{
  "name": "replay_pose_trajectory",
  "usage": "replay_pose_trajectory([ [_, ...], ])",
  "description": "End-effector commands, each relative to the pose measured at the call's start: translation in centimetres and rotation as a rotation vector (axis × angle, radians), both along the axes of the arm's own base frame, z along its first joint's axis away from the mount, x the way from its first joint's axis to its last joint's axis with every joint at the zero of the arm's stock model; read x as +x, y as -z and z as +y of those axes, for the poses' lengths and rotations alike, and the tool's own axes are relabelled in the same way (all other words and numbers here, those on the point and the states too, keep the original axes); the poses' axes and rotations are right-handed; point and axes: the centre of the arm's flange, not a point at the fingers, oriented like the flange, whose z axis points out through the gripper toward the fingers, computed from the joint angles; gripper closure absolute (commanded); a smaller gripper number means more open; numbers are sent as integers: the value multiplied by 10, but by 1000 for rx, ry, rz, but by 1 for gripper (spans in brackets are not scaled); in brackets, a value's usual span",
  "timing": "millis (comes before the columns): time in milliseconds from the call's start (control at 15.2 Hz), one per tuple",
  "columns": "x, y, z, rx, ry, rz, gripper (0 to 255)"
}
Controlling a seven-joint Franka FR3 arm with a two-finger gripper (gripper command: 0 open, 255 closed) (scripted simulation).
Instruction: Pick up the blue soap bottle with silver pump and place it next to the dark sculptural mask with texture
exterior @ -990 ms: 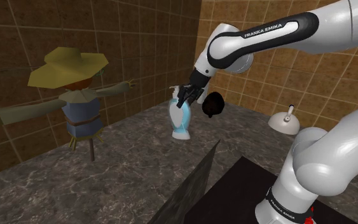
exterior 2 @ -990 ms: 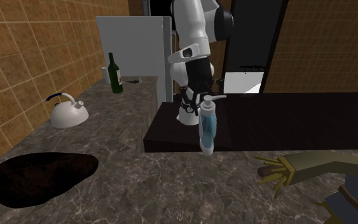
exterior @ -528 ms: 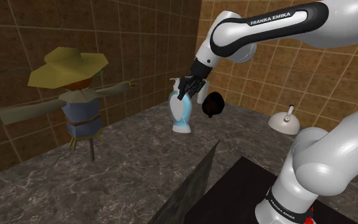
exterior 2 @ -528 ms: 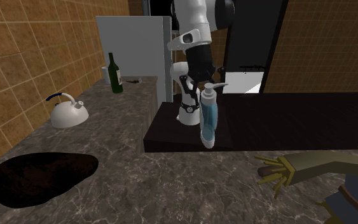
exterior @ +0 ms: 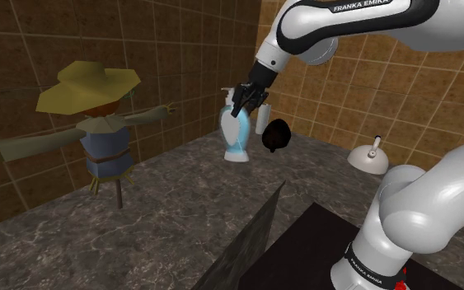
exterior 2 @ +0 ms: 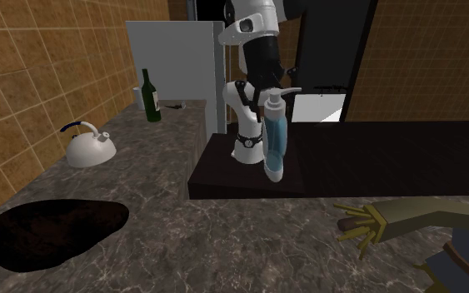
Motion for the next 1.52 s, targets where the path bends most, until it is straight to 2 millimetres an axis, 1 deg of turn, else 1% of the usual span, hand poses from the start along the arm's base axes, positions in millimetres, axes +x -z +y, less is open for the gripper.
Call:
replay_pose_trajectory([
  [0,-1,-11,1,0,0,0,255],
  [1188,-1,-106,1,0,0,0,255],
  [1254,-1,-108,1,0,0,0,255],
  [1452,25,-108,-29,0,0,0,255],
])
